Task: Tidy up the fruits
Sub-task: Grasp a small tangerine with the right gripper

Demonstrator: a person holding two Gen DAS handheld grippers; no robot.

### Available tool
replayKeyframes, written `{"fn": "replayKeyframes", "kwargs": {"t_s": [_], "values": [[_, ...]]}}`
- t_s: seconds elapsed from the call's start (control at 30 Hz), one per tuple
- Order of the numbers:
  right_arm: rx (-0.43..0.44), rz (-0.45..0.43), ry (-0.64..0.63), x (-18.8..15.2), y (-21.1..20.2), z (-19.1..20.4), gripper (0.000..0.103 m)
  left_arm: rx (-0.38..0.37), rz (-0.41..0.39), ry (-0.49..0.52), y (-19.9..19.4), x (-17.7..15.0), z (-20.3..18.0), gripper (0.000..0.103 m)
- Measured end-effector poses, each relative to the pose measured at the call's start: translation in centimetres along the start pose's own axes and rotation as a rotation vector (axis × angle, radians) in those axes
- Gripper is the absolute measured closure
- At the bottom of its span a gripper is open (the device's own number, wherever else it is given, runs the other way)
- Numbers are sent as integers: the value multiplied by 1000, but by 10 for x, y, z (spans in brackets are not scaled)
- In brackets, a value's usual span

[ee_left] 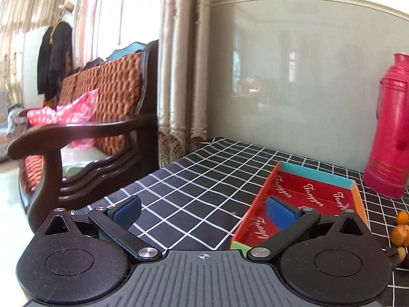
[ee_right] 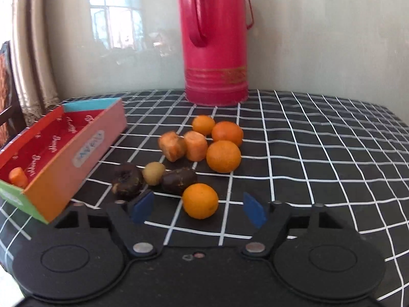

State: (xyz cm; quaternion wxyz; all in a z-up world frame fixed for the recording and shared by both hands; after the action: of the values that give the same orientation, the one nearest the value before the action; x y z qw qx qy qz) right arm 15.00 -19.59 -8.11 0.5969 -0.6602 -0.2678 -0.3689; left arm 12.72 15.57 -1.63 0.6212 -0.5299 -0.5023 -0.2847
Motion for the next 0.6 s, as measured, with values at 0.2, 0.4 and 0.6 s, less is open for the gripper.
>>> {"fn": "replayKeyframes", "kwargs": {"t_s": [0.2, 0.4, 0.6], "values": [[-28, 27, -9, -3, 14, 0, 70, 10, 26, -53, 9, -4, 18, 0], [11, 1, -18, -3, 7, 8, 79, 28, 43, -83, 12, -8, 29, 0], [191, -128, -17, 12, -20, 37, 79, 66, 57, -155, 14, -11, 51, 0]]}}
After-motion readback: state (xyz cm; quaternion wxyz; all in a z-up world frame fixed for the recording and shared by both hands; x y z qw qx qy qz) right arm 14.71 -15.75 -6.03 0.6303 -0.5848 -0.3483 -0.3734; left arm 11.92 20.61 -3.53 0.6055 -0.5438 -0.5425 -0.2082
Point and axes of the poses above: each gripper's, at about its wrist camera, not at the fingertips, and y roughly the way its jaws point, z to its left, x to its top, the point moved 7 cm from there along y, roughly the way its jaws point, and after that the axes turned 7 degrees about -x, right-handed, at the moved point
